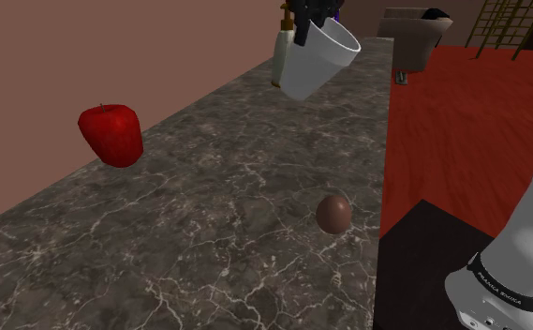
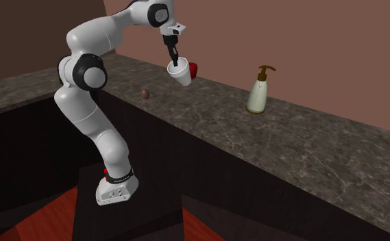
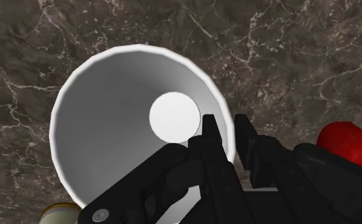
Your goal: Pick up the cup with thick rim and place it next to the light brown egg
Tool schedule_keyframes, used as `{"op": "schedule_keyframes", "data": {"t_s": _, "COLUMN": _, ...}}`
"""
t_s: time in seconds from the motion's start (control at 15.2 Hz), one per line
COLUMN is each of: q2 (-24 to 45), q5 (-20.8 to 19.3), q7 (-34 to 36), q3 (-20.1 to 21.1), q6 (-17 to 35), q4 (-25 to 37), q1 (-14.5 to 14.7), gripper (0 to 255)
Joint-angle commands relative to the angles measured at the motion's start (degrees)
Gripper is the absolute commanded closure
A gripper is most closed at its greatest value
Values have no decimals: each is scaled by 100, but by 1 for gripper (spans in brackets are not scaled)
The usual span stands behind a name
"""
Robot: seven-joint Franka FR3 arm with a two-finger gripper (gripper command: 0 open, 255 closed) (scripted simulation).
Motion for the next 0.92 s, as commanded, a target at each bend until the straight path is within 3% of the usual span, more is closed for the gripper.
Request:
{"op": "schedule_keyframes", "data": {"t_s": 0.0, "q2": 198, "q5": -49, "q7": 336, "q3": 232, "q6": -9, "q4": 228, "q1": 94, "gripper": 255}}
{"op": "schedule_keyframes", "data": {"t_s": 0.46, "q2": 981, "q5": -388, "q7": 1437, "q3": 982, "q6": -74, "q4": 1072, "q1": 467, "gripper": 255}}
{"op": "schedule_keyframes", "data": {"t_s": 0.86, "q2": 2033, "q5": -1035, "q7": 2436, "q3": 1584, "q6": -339, "q4": 2255, "q1": 1011, "gripper": 255}}
